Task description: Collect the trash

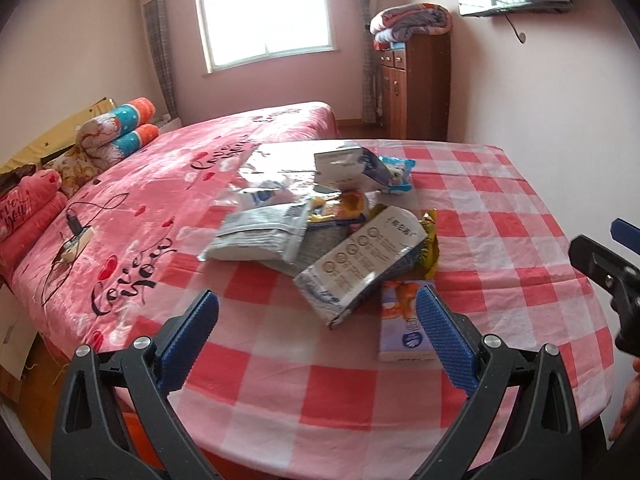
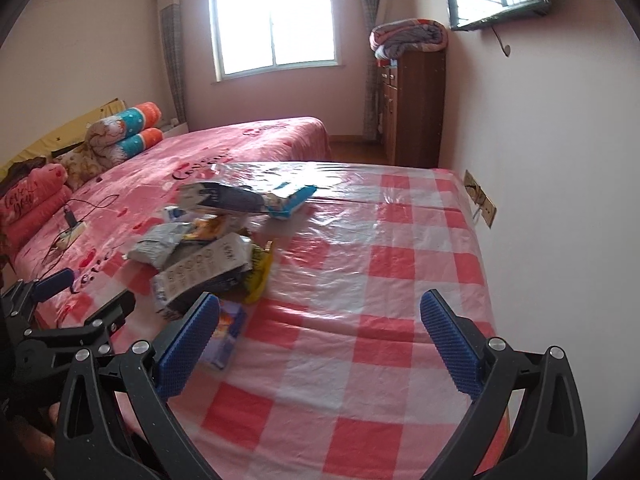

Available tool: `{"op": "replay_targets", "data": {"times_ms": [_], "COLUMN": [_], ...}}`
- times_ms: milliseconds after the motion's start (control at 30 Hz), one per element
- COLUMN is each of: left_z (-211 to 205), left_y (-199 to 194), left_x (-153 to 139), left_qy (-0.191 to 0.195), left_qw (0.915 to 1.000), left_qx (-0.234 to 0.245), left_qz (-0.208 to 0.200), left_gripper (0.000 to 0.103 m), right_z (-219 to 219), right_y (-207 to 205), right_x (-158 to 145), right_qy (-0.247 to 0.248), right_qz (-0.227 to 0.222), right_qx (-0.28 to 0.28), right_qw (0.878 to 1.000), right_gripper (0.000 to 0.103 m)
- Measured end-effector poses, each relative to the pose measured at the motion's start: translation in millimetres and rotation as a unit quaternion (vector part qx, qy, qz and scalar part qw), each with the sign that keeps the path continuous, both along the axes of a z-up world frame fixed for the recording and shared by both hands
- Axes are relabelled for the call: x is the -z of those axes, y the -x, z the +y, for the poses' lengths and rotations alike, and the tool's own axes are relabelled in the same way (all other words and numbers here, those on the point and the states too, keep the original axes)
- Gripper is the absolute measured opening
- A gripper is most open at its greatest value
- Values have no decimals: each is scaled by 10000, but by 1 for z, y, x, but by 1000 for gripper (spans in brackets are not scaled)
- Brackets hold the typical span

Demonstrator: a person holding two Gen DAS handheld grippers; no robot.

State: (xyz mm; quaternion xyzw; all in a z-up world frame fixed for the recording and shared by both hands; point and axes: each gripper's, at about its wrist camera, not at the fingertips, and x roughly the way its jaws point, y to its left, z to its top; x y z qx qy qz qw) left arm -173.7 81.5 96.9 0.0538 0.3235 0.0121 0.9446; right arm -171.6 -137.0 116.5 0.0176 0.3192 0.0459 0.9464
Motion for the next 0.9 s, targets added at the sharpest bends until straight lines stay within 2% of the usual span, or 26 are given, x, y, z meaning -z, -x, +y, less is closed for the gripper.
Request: {"op": "replay_targets", "data": {"times_ms": [333, 900], "left_z": [15, 24], "left_y": [19, 43], "left_x": [-10, -28], "left_qy": [-116, -128], "left_qw": [9996, 9985], "left_qx": [-200, -256], "left_qz": [-178, -472], "left_gripper": [99, 99], "right_z": [14, 25], "right_y": [23, 52], "right_x": [-17, -44], "right_qy": [98, 344], "right_qz": [23, -269], "right_qx": [-70, -78], "right_qw": [9999, 9990], "right_gripper": [99, 99]}}
